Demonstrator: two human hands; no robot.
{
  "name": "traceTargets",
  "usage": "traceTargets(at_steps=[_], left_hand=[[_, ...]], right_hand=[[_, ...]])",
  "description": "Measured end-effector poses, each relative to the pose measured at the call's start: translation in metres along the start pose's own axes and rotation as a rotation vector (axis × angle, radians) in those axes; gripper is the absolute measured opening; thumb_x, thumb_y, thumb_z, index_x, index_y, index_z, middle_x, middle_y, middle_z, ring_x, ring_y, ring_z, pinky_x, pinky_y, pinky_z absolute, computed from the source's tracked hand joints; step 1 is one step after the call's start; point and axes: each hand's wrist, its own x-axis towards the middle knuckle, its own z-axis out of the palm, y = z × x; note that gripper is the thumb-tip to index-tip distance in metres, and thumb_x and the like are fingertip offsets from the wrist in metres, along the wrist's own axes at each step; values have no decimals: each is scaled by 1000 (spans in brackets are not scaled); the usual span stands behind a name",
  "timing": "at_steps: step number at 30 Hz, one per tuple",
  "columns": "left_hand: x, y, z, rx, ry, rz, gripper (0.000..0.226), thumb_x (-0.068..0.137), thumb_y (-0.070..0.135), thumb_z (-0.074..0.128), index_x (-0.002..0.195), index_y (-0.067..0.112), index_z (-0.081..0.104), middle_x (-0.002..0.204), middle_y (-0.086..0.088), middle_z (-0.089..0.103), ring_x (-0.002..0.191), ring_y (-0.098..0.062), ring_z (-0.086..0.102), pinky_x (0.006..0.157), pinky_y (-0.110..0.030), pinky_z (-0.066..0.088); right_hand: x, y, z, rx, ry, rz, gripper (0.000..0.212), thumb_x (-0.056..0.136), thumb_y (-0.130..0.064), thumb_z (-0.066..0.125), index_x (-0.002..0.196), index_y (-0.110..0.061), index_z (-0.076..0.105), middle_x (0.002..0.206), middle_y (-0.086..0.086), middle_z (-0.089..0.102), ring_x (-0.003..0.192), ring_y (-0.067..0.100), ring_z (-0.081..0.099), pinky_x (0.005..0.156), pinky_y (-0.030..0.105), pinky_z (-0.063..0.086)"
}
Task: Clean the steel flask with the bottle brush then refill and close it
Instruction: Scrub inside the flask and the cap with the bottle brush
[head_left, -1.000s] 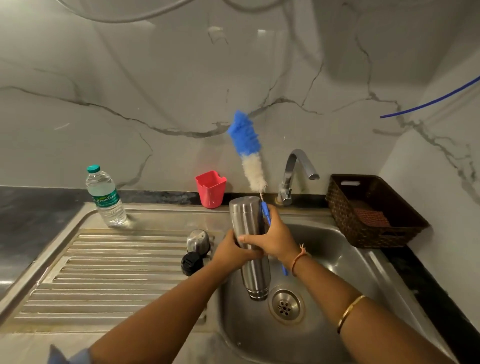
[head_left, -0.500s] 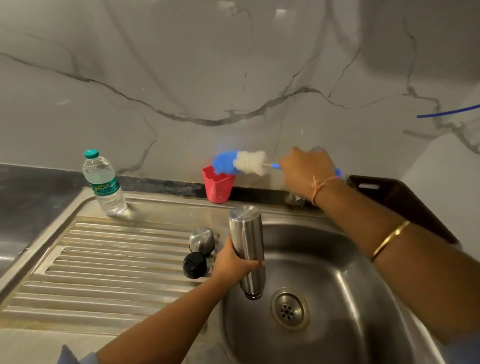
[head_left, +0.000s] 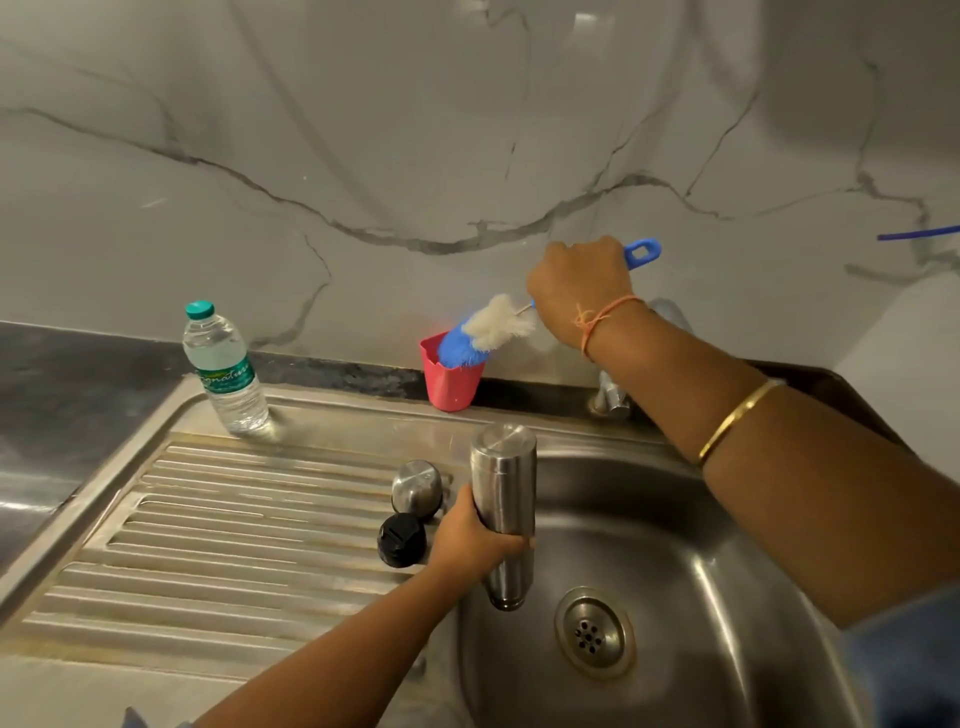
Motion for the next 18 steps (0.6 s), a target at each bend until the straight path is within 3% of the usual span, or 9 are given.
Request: traceTargets(at_steps=[2, 6, 11, 13, 15, 18], left_hand=[[-2, 2, 0, 12, 0, 2, 82, 55, 30, 89, 123, 26, 43, 113, 5, 60, 107, -17, 58, 93, -38, 51], [-7, 9, 2, 67, 17, 16, 79, 56, 35, 87, 120, 30, 42, 106, 9, 59, 101, -14, 58, 89, -34, 51], [-16, 23, 0, 157, 28, 54, 76, 55, 42, 85, 118, 28, 45, 108, 7, 61, 101, -16, 60, 87, -34, 51], [-18, 27, -2, 189, 41, 62, 76, 55, 44, 86, 118, 26, 46, 108, 7, 61, 103, -18, 60, 87, -33, 50], [-21, 29, -4, 181, 48, 69, 78, 55, 42, 86, 119, 26, 46, 108, 6, 60, 102, -18, 59, 87, -32, 49], [-18, 33, -6, 116, 34, 75, 78, 59, 34, 87, 123, 24, 45, 109, 5, 59, 95, -14, 56, 83, -27, 46]], right_hand=[[-9, 14, -9, 64, 14, 57, 20, 93, -9, 45, 104, -7, 60, 87, 8, 44, 81, 26, 54, 69, 35, 31], [-32, 30, -15, 205, -39, 116, 21, 92, -12, 47, 108, -7, 58, 96, 8, 50, 74, 23, 42, 67, 33, 34], [-62, 35, 7, 360, -71, 194, 18, 90, -11, 48, 101, -10, 62, 63, -1, 35, 71, 21, 46, 67, 31, 39], [-76, 38, 21, 469, -94, 278, 18, 89, -14, 51, 103, -10, 62, 69, 2, 46, 70, 20, 49, 66, 31, 41], [-97, 40, 39, 657, -119, 393, 23, 87, -17, 54, 108, -9, 60, 90, 5, 57, 64, 15, 52, 59, 27, 42], [-140, 32, 66, 905, -165, 474, 24, 89, -17, 49, 108, -9, 63, 77, -1, 55, 59, 13, 49, 49, 22, 32]])
